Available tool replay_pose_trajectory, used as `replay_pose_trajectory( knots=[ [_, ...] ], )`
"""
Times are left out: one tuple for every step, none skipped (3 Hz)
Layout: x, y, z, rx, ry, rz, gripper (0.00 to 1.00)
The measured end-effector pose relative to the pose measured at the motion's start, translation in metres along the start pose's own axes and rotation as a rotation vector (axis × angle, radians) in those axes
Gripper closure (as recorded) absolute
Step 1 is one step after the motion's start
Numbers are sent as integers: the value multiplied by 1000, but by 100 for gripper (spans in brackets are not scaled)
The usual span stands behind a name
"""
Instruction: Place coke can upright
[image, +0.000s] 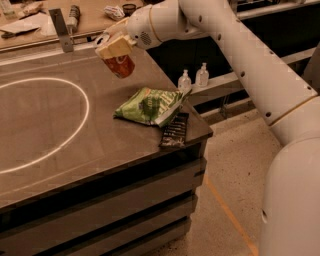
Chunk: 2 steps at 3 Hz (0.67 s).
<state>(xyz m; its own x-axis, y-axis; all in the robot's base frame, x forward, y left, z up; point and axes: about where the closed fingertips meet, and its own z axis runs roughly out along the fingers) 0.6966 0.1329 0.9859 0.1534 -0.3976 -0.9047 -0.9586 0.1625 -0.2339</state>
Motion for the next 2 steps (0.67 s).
replay_pose_trajectory(
  knots=[
    [-1,-21,-3,43,-123,36,100],
    [10,-49,-8,86,-246,113,100]
  ],
)
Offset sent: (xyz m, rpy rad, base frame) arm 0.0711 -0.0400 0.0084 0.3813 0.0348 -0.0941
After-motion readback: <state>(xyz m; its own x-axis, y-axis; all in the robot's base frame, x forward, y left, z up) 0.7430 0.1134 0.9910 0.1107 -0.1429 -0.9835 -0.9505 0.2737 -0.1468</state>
